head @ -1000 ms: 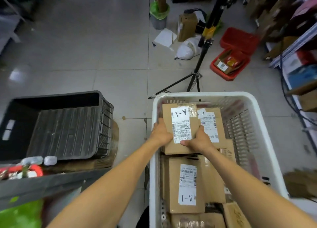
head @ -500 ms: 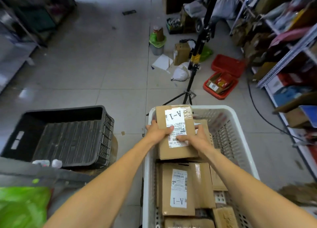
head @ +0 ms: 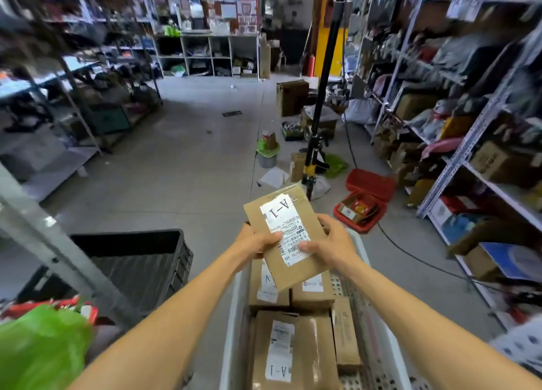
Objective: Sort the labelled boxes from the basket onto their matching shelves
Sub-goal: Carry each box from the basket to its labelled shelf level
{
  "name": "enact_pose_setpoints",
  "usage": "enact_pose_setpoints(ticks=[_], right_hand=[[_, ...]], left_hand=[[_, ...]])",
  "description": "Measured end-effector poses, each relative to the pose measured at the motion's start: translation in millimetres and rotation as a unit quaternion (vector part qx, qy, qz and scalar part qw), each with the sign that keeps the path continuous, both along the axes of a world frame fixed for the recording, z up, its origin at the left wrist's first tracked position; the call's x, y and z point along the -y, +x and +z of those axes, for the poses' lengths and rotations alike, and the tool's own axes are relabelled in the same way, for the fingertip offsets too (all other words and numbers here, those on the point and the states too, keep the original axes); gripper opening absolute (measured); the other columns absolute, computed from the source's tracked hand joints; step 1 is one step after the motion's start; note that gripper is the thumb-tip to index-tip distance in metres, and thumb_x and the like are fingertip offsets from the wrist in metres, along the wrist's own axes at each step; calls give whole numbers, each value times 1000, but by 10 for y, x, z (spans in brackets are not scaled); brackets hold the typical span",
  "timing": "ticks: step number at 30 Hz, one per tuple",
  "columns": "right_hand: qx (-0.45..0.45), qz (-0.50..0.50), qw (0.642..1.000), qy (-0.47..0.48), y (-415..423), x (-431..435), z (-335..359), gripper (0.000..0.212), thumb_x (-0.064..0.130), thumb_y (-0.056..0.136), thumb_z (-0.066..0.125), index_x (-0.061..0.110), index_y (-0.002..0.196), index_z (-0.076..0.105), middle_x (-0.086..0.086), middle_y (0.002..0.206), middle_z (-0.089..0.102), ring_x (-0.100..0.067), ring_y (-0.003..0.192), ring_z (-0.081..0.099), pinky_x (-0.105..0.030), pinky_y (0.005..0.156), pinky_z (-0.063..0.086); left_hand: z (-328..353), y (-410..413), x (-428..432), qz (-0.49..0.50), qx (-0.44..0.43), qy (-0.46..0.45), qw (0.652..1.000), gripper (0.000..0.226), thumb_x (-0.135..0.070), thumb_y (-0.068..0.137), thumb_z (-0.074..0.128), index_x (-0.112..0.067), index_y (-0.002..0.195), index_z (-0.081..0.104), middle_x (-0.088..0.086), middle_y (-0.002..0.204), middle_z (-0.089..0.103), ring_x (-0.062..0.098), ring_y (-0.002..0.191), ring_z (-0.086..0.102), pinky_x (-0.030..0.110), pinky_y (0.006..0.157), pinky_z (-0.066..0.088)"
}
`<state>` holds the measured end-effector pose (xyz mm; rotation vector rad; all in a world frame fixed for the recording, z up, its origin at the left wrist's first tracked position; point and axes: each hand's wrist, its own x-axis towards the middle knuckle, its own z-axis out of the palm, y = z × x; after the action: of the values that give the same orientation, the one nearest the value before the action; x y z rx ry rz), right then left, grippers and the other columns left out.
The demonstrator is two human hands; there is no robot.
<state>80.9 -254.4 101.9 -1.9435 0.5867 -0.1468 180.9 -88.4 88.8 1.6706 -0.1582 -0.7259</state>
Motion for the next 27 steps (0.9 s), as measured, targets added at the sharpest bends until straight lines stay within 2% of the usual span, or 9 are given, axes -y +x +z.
enact_pose_setpoints(ticks=[3,7,11,13,16,19,21,24,27], right_hand=[[25,12,999,-44,-125,-34,191,68,20,58,85,30,120,61,14,105,65,-12,99,63,-32,82,50],[48,11,996,-69,-237,-50,328,64,14,62,84,32,119,63,18,99,64,-10,99,63,-28,79,44],[85,-19,990,-109,-287,-137,394,61,19,64,82,32,120,64,13,102,70,-11,101,63,-37,91,47],[94,-15,986,-139,-303,-204,428,60,20,67,81,31,123,63,10,105,70,-15,103,61,-39,94,45],[94,-8,980,-178,-308,-256,441,63,23,69,81,29,128,60,3,113,69,-20,108,59,-40,98,42],[90,14,969,-230,-325,-199,451,61,25,71,79,31,128,59,3,110,70,-21,105,60,-34,90,39],[94,57,943,-315,-329,-163,490,54,25,72,78,31,123,61,3,107,70,-23,100,62,-34,82,42],[120,159,867,-457,-316,-138,499,42,15,72,69,24,113,63,2,102,69,-24,94,63,-36,72,48],[138,212,799,-546,-299,-72,482,46,7,64,71,17,109,64,-4,92,65,-29,81,62,-30,59,37]], left_hand=[[100,-116,-39,24,20,-16,999,53,-14,76,79,-16,122,54,0,110,70,15,90,69,28,57,53],[195,-181,-75,54,2,-41,998,100,-33,52,93,-22,132,33,-3,119,65,19,102,66,40,62,58],[272,-177,-133,123,1,-87,989,77,-23,68,86,-16,128,40,5,120,63,23,104,64,39,61,57],[293,-171,-165,122,-2,-105,987,75,-29,67,86,-14,128,46,8,119,65,26,105,64,43,67,57],[307,-194,-175,128,8,-89,988,106,-41,53,92,-21,140,36,6,127,62,26,111,61,55,83,54],[352,-187,-197,166,140,-3,976,108,-36,59,90,-31,146,27,7,147,34,27,133,38,46,106,38],[433,-204,-196,116,238,60,962,101,-47,58,86,-32,144,35,7,146,29,26,137,24,47,109,29],[555,-236,-166,10,328,94,940,107,-72,45,71,-34,140,41,-1,140,36,16,135,18,45,110,25],[613,-154,-85,-94,400,163,897,107,-70,46,76,-37,141,37,-3,151,28,17,142,10,54,115,19]])
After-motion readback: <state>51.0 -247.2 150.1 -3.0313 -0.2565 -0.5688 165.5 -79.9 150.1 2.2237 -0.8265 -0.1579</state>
